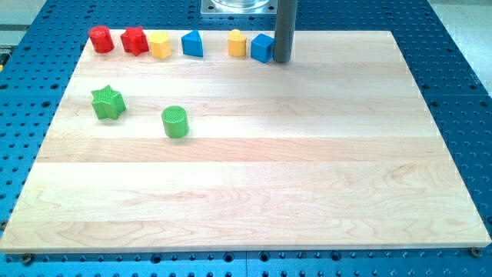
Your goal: Place the blue blocks and heart in a horizontal line
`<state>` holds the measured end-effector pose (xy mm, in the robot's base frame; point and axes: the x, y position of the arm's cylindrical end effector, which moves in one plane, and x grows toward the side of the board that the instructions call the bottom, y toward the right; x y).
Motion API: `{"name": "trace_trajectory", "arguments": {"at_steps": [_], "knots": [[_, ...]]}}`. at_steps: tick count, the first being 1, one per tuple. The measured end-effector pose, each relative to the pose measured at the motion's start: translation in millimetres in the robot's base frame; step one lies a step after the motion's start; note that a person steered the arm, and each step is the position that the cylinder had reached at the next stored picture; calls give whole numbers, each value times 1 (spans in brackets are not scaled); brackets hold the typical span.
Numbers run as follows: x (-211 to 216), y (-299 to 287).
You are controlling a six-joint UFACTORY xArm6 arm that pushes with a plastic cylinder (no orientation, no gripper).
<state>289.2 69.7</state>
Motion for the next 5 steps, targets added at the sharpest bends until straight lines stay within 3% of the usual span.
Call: {"name": "trace_trajectory", "arguments": {"at_steps": [1, 3, 4, 5], "knots": [[17, -36], [-23, -20], [40, -17], [186, -21]]}}
